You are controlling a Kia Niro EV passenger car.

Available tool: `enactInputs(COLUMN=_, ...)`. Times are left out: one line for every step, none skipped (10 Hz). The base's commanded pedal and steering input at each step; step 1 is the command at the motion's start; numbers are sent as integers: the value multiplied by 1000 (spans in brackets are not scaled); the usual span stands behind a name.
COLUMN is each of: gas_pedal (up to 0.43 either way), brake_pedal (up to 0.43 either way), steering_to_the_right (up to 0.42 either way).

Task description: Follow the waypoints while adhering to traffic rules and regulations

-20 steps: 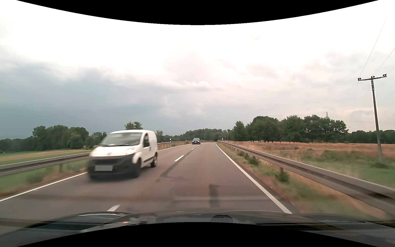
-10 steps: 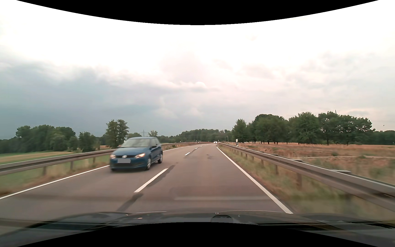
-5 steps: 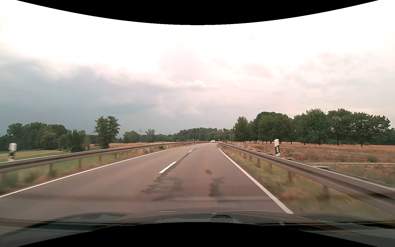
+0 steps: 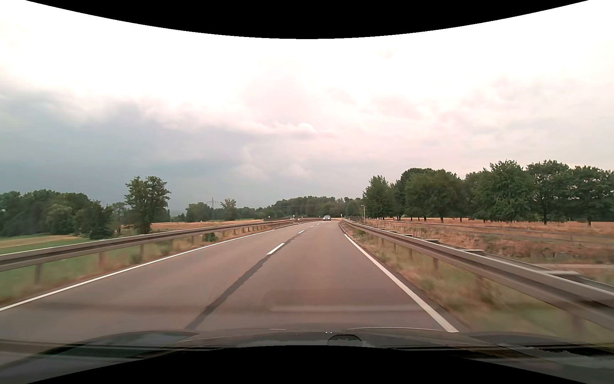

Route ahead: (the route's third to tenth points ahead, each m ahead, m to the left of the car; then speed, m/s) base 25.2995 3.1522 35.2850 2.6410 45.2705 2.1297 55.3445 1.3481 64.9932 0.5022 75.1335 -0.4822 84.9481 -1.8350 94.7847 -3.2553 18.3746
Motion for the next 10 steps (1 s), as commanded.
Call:
enactInputs(gas_pedal=0, brake_pedal=0, steering_to_the_right=5)
enactInputs(gas_pedal=0, brake_pedal=0, steering_to_the_right=2)
enactInputs(gas_pedal=0, brake_pedal=0, steering_to_the_right=0)
enactInputs(gas_pedal=0, brake_pedal=0, steering_to_the_right=0)
enactInputs(gas_pedal=0, brake_pedal=0, steering_to_the_right=0)
enactInputs(gas_pedal=0, brake_pedal=0, steering_to_the_right=1)
enactInputs(gas_pedal=0, brake_pedal=0, steering_to_the_right=2)
enactInputs(gas_pedal=47, brake_pedal=0, steering_to_the_right=3)
enactInputs(gas_pedal=79, brake_pedal=0, steering_to_the_right=6)
enactInputs(gas_pedal=98, brake_pedal=0, steering_to_the_right=9)
